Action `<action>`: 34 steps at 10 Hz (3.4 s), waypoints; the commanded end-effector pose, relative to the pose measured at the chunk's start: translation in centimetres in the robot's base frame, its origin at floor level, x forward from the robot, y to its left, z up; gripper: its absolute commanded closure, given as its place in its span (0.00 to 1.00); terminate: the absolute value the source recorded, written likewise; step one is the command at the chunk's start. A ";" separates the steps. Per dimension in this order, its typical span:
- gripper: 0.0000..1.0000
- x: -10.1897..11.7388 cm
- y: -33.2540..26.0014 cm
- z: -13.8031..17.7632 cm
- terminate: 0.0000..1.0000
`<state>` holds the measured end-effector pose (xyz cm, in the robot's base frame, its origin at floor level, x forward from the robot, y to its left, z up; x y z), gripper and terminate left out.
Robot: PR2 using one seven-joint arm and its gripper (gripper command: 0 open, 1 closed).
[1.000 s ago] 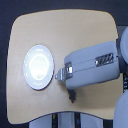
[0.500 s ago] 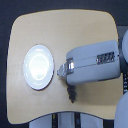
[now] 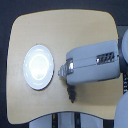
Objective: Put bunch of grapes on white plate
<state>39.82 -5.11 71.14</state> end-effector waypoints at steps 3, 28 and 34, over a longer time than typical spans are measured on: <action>1.00 -0.1 0.7 0.4 0.00; 1.00 3.5 12.1 13.5 0.00; 1.00 3.0 21.2 9.2 0.00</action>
<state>42.42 9.64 83.60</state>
